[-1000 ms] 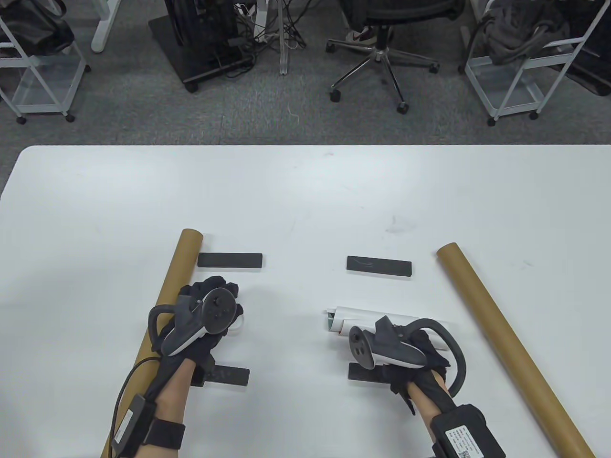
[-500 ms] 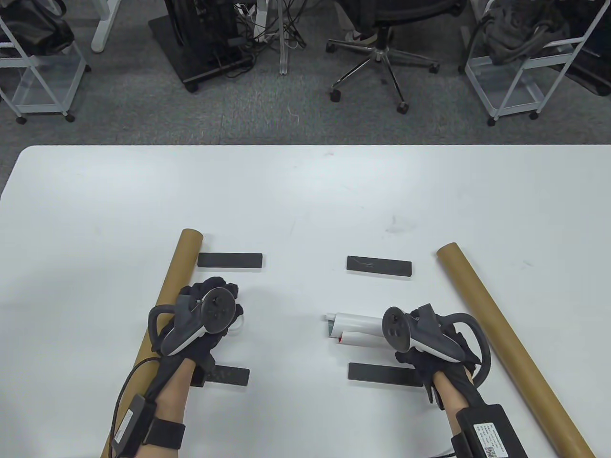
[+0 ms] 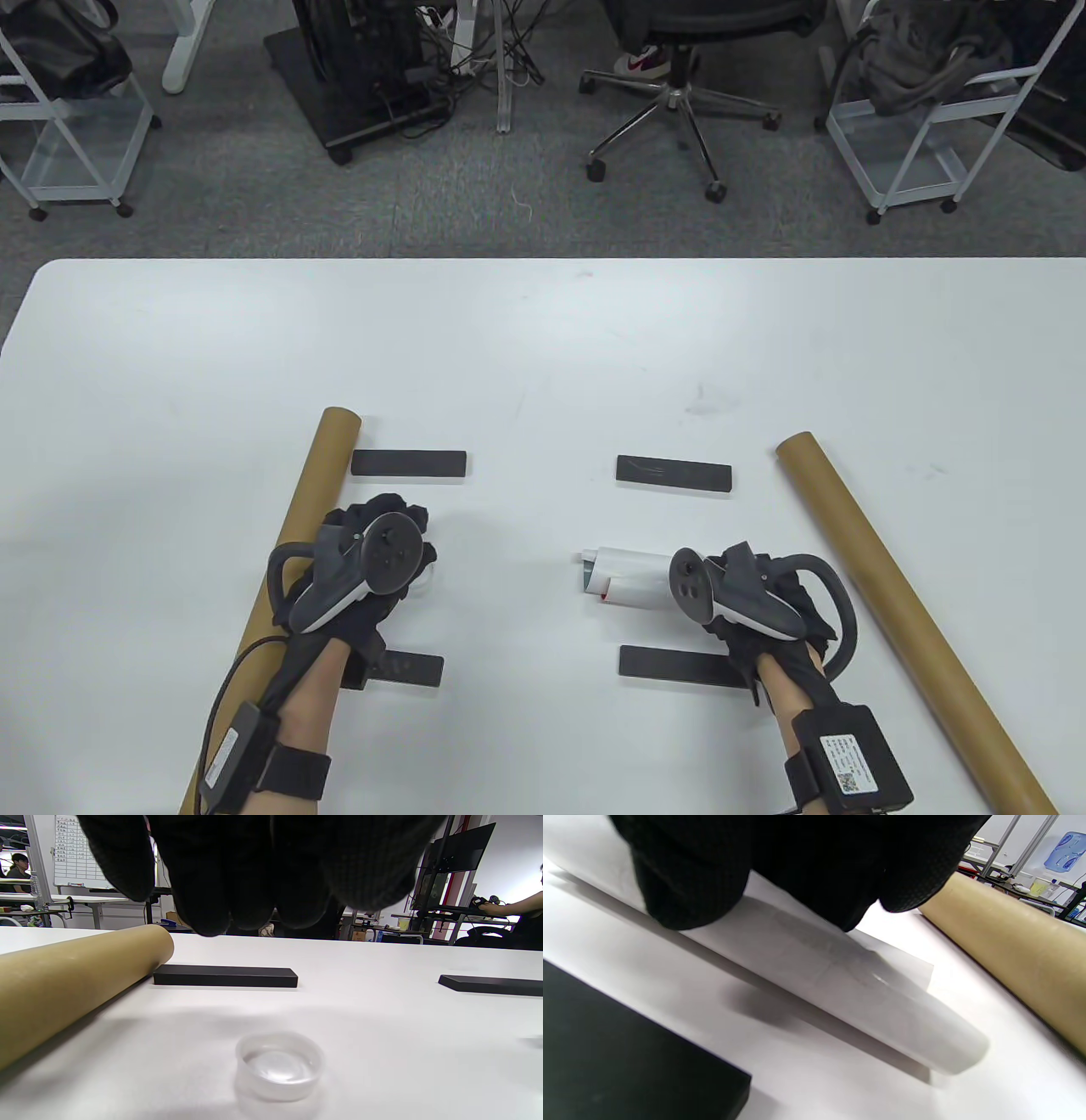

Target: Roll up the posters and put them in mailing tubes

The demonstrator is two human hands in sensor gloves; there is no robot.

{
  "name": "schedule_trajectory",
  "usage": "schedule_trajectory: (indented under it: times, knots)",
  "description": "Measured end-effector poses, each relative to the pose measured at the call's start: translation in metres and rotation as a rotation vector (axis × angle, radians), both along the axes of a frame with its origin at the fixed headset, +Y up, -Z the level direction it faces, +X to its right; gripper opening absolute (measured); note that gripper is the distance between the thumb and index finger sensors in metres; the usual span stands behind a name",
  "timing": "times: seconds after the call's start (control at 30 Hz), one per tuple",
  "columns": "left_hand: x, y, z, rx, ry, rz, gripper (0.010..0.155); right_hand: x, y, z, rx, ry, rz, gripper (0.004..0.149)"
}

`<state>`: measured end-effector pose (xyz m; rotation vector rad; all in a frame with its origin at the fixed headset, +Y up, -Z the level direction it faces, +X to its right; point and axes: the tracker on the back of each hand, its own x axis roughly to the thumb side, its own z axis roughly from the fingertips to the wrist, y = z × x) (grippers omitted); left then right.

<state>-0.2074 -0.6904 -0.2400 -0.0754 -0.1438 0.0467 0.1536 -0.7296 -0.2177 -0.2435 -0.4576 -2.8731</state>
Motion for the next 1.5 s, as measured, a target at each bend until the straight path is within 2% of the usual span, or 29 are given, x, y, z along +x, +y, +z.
schedule_trajectory:
  times: [0.3, 0.47, 0.67, 0.9, 1.07, 1.27, 1.37, 1.5]
  knots:
    - [0.016, 0.005, 0.006, -0.014, -0.052, 0.054, 0.055, 0.005, 0.012, 0.003, 0.130, 0.021, -0.112, 0.044]
    - [0.050, 0.013, 0.014, -0.065, -0.167, 0.115, 0.057, 0.000, 0.026, 0.009, 0.218, 0.056, -0.195, 0.045]
    - [0.091, 0.029, 0.019, -0.047, -0.264, 0.100, 0.065, -0.019, 0.047, 0.009, 0.289, 0.107, -0.261, 0.045]
    - [0.121, 0.028, 0.008, -0.119, -0.285, 0.112, 0.073, -0.044, 0.060, 0.006, 0.332, 0.173, -0.300, 0.045]
    - [0.122, 0.026, -0.002, -0.184, -0.276, 0.169, 0.067, -0.056, 0.069, 0.003, 0.366, 0.199, -0.351, 0.046]
    - [0.106, 0.030, -0.007, -0.052, -0.237, 0.200, 0.041, -0.072, 0.080, -0.006, 0.388, 0.222, -0.385, 0.045]
    - [0.094, 0.034, -0.004, 0.028, -0.221, 0.203, 0.040, -0.076, 0.085, -0.011, 0.350, 0.211, -0.420, 0.048]
    - [0.076, 0.039, 0.001, 0.123, -0.202, 0.158, 0.039, -0.074, 0.078, -0.012, 0.376, 0.211, -0.400, 0.058]
